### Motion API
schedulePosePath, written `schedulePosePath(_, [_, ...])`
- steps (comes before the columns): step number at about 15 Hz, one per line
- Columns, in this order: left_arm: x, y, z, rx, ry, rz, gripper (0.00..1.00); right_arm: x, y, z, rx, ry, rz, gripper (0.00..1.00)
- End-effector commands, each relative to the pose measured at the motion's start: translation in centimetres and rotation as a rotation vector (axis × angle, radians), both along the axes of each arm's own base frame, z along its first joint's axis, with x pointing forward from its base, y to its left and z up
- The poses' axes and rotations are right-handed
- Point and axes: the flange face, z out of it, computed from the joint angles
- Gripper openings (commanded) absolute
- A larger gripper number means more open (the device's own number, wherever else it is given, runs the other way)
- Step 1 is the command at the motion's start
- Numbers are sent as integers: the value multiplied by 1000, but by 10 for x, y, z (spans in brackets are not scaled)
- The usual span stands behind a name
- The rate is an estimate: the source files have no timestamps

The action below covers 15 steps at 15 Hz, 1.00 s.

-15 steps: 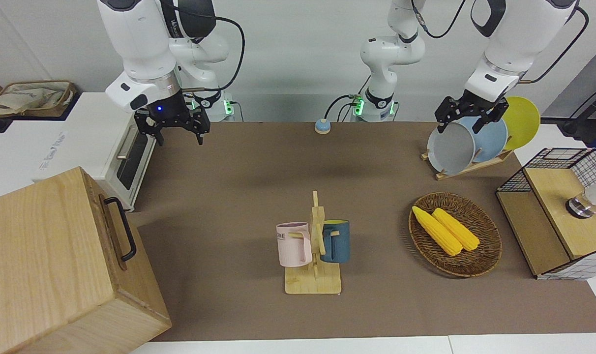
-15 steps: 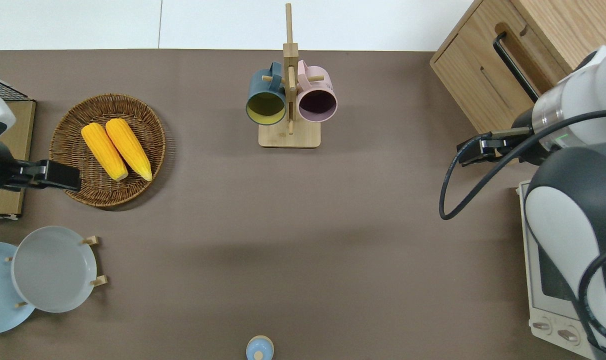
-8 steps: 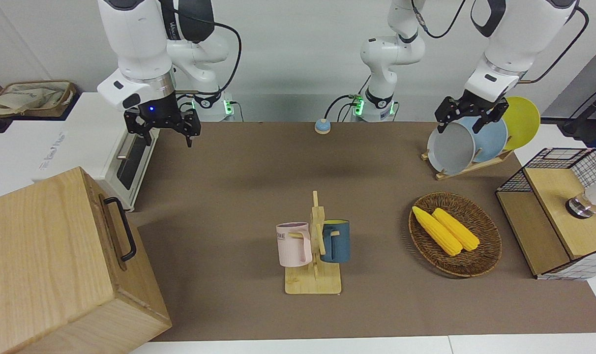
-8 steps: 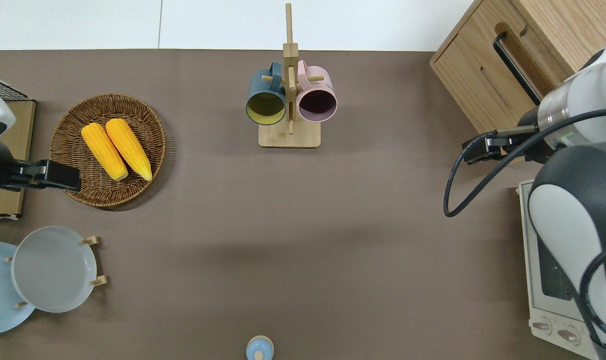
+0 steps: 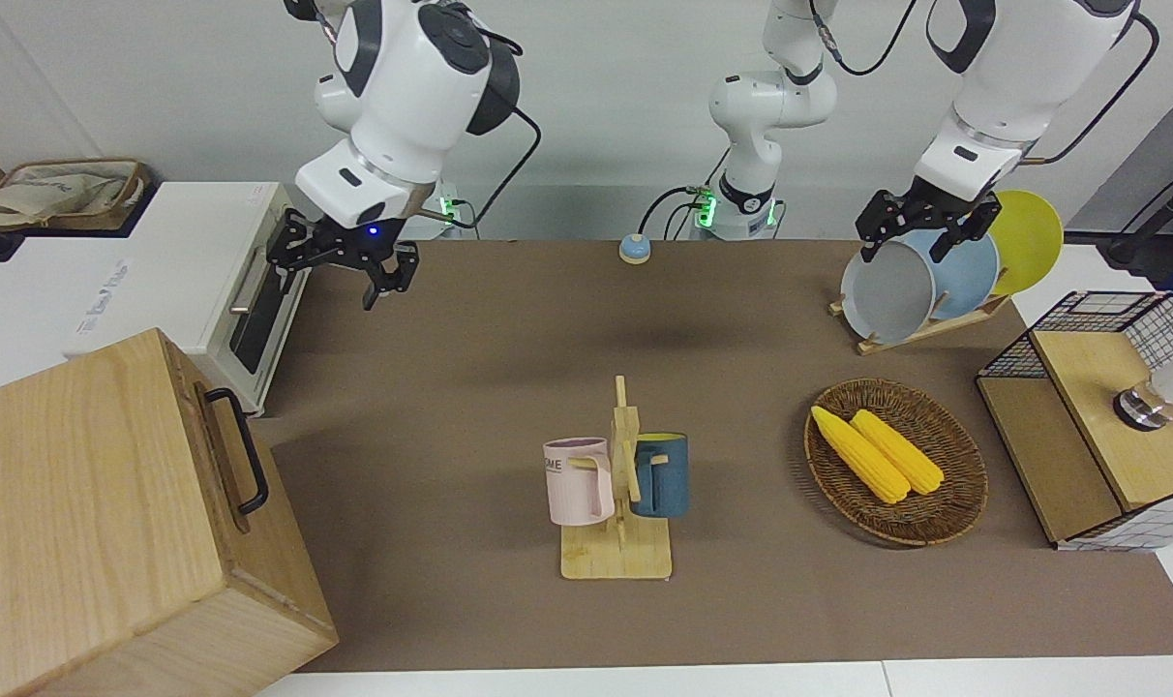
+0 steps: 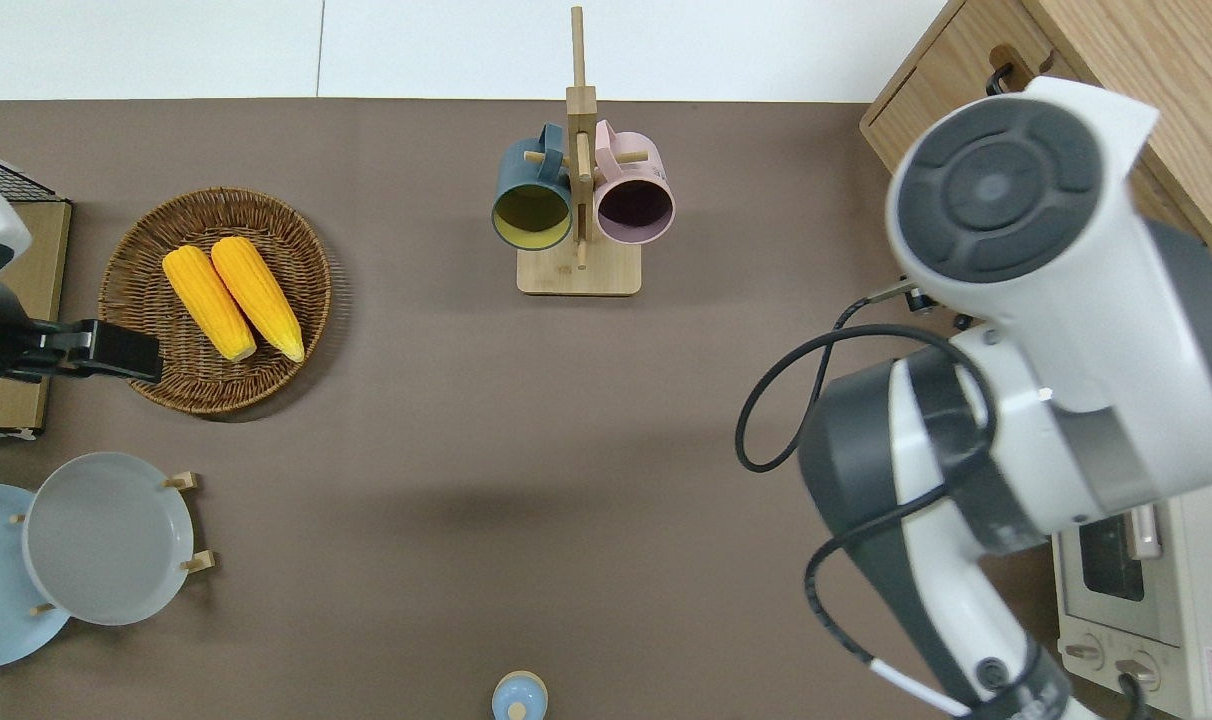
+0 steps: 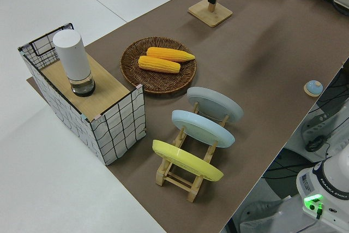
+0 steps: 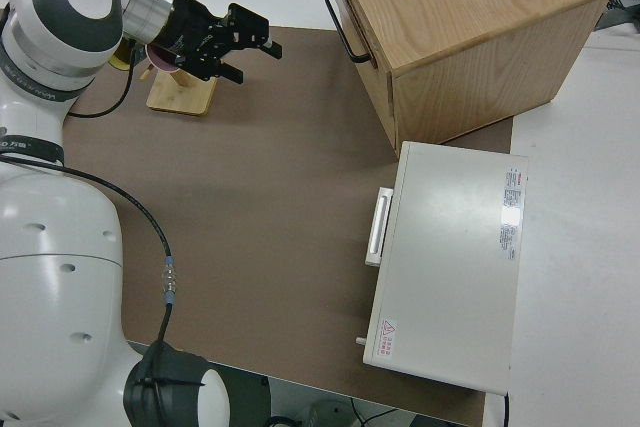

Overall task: Slide drawer open with right arm
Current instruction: 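Reach the right gripper up to the black drawer handle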

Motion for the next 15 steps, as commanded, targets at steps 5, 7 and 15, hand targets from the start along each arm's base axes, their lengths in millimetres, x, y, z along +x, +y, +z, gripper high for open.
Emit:
schedulePosePath(5, [2, 1, 4, 16, 5, -12, 993, 30, 32, -49, -383, -35, 128, 985])
schedulePosePath(7, [2, 1, 3, 16, 6, -12, 993, 40, 33, -65, -467, -62, 145, 985])
schedulePosePath(15, [2, 1, 4, 16, 5, -12, 993, 71, 20, -138, -740, -198, 139, 983])
